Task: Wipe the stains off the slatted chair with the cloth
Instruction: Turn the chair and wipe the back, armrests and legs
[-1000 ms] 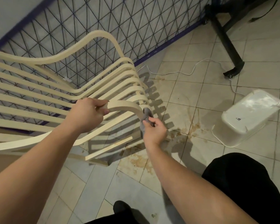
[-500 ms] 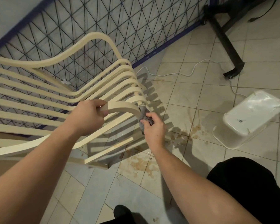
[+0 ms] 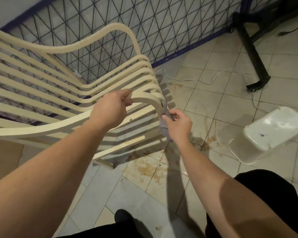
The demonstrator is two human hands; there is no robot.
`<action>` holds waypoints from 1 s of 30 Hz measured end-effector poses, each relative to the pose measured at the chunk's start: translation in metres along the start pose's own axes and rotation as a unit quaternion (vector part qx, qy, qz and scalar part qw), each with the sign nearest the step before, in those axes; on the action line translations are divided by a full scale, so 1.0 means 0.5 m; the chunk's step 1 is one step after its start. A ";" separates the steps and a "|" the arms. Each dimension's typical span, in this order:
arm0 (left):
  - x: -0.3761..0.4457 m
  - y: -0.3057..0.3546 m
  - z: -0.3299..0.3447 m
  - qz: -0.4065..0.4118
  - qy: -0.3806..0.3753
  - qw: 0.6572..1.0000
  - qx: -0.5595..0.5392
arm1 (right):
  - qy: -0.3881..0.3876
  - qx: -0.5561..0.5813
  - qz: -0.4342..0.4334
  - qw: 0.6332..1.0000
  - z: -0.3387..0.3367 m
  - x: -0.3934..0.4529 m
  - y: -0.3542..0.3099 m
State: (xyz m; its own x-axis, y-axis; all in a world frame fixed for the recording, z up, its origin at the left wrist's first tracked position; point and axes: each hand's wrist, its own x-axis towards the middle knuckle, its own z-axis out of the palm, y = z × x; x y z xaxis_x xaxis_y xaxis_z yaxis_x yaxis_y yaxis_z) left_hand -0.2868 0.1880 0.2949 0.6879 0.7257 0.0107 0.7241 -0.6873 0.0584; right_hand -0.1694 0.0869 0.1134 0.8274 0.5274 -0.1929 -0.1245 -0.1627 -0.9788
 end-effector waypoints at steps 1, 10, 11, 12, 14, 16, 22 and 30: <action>0.010 -0.003 0.001 0.009 0.001 1.000 0.004 | 0.011 -0.003 0.035 0.999 -0.008 0.001 0.021; -0.008 -0.057 0.016 0.103 0.142 0.971 -0.161 | -0.114 -0.142 0.027 0.983 -0.027 -0.056 0.133; -0.044 -0.080 0.033 0.119 0.182 0.960 -0.176 | -0.130 -0.166 0.020 0.977 -0.026 -0.059 0.140; -0.084 -0.104 0.059 0.128 0.208 0.952 -0.183 | -0.141 -0.187 0.010 0.972 -0.026 -0.063 0.145; -0.164 -0.158 0.124 0.116 0.194 0.956 -0.185 | -0.163 -0.219 0.001 0.962 -0.018 -0.071 0.153; -0.226 -0.223 0.202 0.051 0.116 0.978 -0.168 | -0.193 -0.240 -0.007 0.951 0.001 -0.083 0.161; -0.309 -0.425 0.340 -0.315 -0.198 0.919 -0.128 | -0.361 -0.324 -0.096 0.869 0.116 -0.156 0.176; -0.301 -0.552 0.408 -0.450 -0.165 0.828 -0.293 | -0.346 -0.420 -0.289 0.787 0.404 -0.157 0.140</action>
State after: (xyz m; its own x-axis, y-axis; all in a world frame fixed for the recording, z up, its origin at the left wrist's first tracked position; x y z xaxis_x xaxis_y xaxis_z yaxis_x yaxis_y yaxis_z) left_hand -0.5801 0.2618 0.0736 -0.0704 0.8205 -0.5673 0.8688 0.3299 0.3694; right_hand -0.3539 0.2026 0.0461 0.0792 0.9968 -0.0070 0.8101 -0.0684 -0.5822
